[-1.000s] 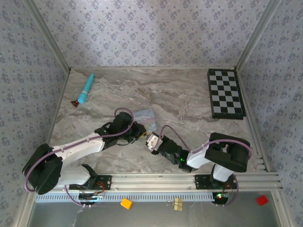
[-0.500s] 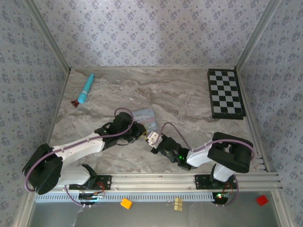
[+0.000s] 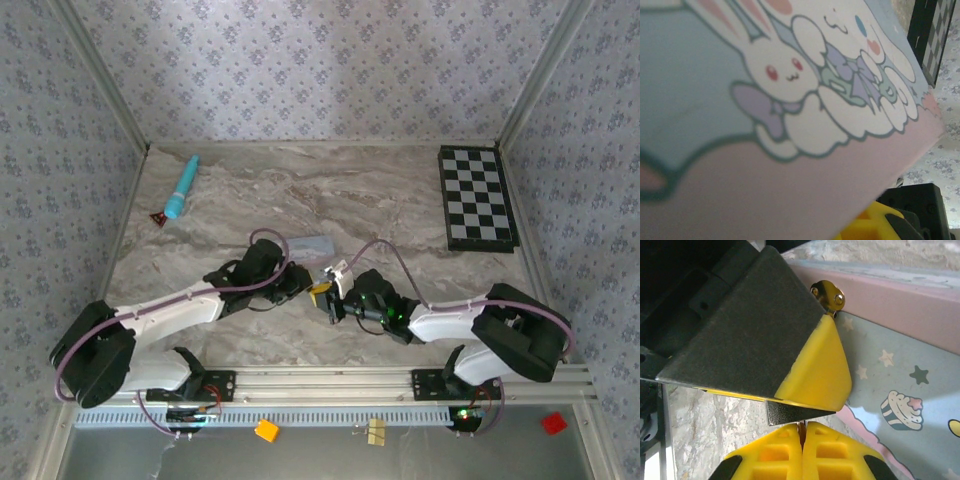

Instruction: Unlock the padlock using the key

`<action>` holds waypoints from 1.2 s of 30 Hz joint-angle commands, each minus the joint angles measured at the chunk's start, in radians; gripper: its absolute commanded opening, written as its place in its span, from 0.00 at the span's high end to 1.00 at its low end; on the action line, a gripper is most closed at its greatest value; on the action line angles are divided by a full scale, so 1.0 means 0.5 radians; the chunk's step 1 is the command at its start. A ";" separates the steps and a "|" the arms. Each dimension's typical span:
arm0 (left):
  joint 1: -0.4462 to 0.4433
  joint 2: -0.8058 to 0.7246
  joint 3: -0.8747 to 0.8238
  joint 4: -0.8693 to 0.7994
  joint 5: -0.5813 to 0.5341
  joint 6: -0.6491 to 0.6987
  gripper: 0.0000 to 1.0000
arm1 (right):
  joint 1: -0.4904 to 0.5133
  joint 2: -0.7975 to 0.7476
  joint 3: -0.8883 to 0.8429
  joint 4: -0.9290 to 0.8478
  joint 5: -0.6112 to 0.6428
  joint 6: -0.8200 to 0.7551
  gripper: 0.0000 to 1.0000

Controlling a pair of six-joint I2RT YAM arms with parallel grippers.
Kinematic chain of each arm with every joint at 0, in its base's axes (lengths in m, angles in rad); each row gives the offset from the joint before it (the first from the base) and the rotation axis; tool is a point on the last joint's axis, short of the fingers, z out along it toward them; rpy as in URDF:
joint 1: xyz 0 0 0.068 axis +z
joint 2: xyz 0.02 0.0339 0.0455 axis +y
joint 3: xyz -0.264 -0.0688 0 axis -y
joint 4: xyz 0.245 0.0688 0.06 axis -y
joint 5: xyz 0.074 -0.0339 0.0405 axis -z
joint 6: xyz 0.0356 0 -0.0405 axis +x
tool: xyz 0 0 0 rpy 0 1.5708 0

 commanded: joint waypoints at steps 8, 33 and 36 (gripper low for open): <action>0.040 -0.055 0.148 -0.232 -0.254 0.245 0.38 | -0.039 0.037 -0.074 -0.175 0.130 0.325 1.00; 0.421 0.046 0.173 -0.365 -0.409 0.531 0.19 | -0.129 0.171 -0.143 -0.032 0.190 0.653 1.00; 0.419 0.150 0.203 -0.338 -0.392 0.515 0.19 | -0.197 0.188 -0.195 0.066 0.147 0.730 1.00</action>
